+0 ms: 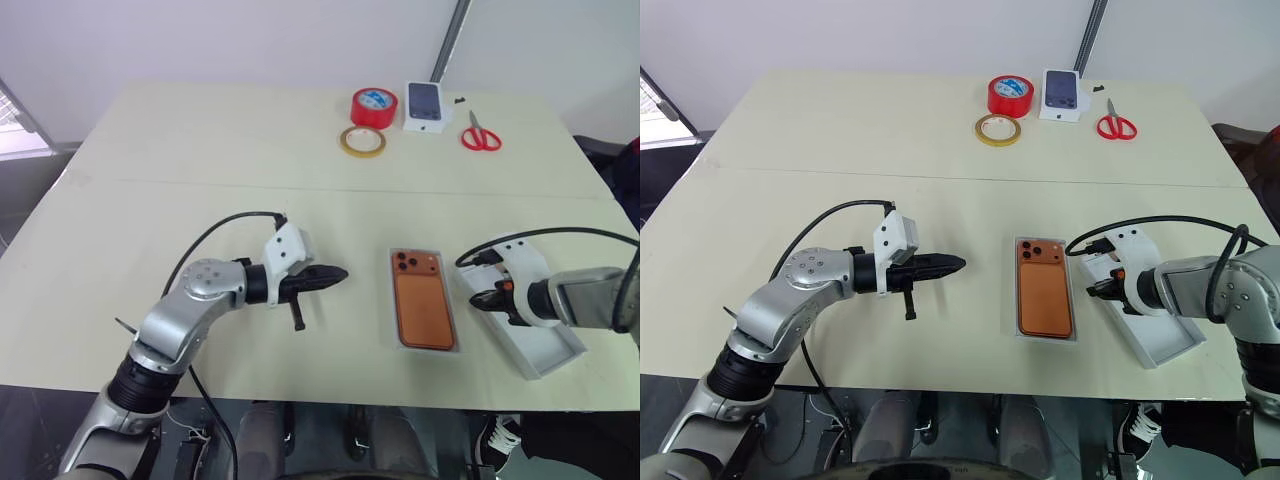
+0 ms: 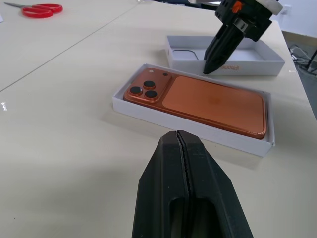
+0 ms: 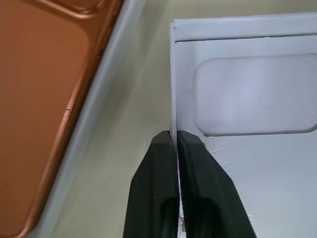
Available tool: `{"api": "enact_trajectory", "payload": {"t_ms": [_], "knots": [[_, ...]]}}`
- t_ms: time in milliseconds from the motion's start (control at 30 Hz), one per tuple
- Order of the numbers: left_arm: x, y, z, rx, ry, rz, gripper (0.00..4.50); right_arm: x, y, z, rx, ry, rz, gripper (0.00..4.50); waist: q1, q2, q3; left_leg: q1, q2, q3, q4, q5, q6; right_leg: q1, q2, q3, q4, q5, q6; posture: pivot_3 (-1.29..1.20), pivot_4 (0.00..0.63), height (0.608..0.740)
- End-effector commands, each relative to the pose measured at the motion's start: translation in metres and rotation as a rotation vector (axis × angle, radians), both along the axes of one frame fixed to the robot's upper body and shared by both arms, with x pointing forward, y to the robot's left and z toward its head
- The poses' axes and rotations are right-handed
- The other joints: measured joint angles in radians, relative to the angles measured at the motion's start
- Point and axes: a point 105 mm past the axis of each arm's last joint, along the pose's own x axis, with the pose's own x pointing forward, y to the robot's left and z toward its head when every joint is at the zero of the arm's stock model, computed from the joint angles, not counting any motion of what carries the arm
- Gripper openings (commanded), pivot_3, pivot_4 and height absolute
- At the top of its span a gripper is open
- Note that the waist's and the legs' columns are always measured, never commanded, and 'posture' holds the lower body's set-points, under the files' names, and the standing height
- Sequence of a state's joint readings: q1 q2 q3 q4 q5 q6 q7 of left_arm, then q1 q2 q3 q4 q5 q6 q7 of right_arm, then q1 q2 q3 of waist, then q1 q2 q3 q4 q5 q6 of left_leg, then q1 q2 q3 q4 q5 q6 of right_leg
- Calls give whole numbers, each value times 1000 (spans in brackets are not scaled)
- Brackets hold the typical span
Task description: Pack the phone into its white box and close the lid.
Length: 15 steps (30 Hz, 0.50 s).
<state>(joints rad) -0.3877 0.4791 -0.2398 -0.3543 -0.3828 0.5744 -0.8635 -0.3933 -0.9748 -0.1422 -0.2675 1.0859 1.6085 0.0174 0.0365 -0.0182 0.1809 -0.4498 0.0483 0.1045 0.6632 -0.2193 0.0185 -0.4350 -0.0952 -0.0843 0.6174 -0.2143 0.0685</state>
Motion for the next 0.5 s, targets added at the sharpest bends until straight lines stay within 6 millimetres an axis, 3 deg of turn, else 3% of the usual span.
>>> {"api": "enact_trajectory", "payload": {"t_ms": [33,133,267,400,500], "knots": [[6,7,14,-39,-54,36,0,16,-5,27,44,-96,-63,13,-2,0,0,0,0,0,0,0,0,0,0,0,0,0,0,0,150,740],[14,19,16,-53,-50,98,0,32,-4,52,121,-163,-95,13,-6,0,0,0,0,0,0,0,0,0,1,0,0,0,0,0,150,740],[28,43,14,-50,-45,210,0,50,19,101,357,-243,-36,13,-19,1,0,0,0,0,0,0,0,-1,2,0,0,0,0,0,150,740],[36,62,12,-41,-48,280,0,49,85,140,733,-222,188,13,-25,0,1,0,1,0,-1,0,0,-1,3,0,0,2,3,0,150,740],[40,69,12,-42,-52,312,0,45,125,141,876,-163,322,13,-32,0,1,0,2,0,-1,0,1,0,4,0,0,2,4,0,150,740]]}}
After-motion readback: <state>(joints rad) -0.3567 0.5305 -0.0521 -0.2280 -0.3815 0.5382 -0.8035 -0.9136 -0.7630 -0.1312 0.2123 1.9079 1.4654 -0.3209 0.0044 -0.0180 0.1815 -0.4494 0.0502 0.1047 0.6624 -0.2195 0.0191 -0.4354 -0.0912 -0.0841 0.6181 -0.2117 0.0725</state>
